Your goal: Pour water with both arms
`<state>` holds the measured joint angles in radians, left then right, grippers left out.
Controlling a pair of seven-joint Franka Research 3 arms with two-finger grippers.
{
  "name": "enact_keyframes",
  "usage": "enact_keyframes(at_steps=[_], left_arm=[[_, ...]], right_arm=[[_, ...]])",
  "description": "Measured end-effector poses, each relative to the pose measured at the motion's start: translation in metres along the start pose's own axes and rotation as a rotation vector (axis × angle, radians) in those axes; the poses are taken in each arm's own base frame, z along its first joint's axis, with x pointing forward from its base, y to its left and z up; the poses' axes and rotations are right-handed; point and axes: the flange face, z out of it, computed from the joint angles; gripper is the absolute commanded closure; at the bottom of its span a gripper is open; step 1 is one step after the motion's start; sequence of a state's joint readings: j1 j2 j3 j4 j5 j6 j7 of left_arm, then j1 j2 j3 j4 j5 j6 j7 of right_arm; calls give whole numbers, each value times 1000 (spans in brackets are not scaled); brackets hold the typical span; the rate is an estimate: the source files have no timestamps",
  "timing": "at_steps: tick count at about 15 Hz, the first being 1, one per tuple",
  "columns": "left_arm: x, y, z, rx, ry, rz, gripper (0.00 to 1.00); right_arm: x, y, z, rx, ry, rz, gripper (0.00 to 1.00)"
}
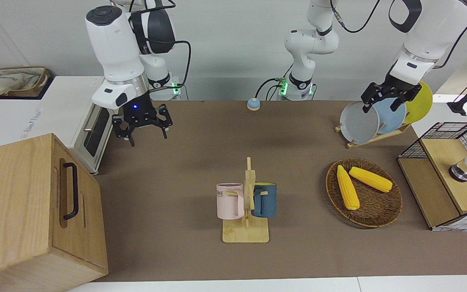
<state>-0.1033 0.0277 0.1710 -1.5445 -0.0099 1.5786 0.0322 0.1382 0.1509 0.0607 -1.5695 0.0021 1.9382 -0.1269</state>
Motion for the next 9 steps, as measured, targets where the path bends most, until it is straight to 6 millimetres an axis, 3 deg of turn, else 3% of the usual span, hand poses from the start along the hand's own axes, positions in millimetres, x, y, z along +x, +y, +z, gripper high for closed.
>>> enact_keyframes(at_steps=[5, 9], left_arm=[[-5, -60, -1, 3, 1, 14, 5], [-14, -113, -2, 5, 6, 40, 5]], right_arm=[[19, -68, 8, -98, 69, -314, 19], [27, -95, 11, -168, 122, -438, 19]])
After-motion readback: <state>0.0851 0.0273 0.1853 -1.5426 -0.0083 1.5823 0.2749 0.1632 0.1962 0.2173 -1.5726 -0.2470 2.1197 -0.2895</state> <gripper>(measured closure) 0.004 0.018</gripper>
